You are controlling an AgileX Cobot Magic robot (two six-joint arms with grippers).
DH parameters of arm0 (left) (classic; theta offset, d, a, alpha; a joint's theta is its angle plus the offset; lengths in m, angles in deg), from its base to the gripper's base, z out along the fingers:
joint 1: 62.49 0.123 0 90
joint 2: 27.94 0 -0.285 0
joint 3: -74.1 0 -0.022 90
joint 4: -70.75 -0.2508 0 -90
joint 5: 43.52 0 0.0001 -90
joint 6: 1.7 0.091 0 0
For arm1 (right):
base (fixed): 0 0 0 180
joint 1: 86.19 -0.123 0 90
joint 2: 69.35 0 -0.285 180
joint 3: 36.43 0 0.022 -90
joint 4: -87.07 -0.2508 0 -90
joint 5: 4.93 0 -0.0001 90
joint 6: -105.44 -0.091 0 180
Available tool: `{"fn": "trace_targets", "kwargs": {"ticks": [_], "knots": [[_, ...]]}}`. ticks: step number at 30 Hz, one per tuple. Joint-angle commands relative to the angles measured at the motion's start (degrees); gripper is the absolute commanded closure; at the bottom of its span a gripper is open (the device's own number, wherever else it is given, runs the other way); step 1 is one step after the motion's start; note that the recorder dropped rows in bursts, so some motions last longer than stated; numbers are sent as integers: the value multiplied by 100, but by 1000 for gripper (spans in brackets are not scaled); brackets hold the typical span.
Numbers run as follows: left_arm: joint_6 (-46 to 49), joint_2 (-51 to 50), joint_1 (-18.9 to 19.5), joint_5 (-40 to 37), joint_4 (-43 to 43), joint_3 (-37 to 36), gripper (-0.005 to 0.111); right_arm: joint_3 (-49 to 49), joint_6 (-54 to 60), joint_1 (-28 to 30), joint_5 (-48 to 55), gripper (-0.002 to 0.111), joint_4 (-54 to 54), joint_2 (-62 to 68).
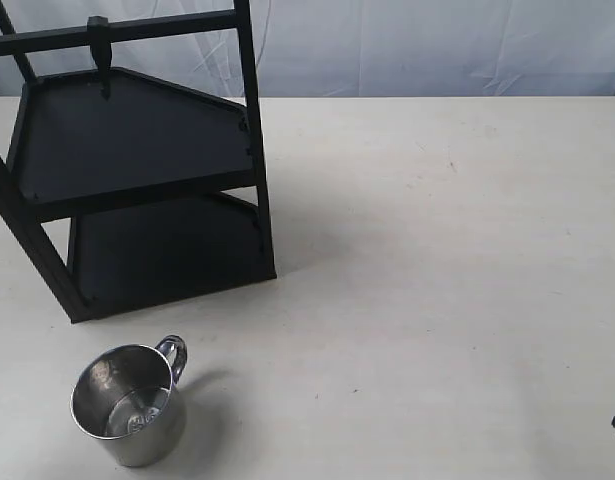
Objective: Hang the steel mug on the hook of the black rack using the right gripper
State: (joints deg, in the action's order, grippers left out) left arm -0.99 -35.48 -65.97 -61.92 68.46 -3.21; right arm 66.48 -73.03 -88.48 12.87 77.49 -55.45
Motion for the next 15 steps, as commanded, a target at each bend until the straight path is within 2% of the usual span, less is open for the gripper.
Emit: {"fn": "trace_targets", "kwargs": {"ticks": [1,12,15], "knots": [[-21,-25,-13,47,5,9,107,-13,-3,-14,-36,108,9,-30],[-21,-25,-13,47,5,9,107,-13,-3,-14,-36,108,9,-30],[-21,-25,-13,47,5,9,107,-13,-3,-14,-342,108,304,-30]]}}
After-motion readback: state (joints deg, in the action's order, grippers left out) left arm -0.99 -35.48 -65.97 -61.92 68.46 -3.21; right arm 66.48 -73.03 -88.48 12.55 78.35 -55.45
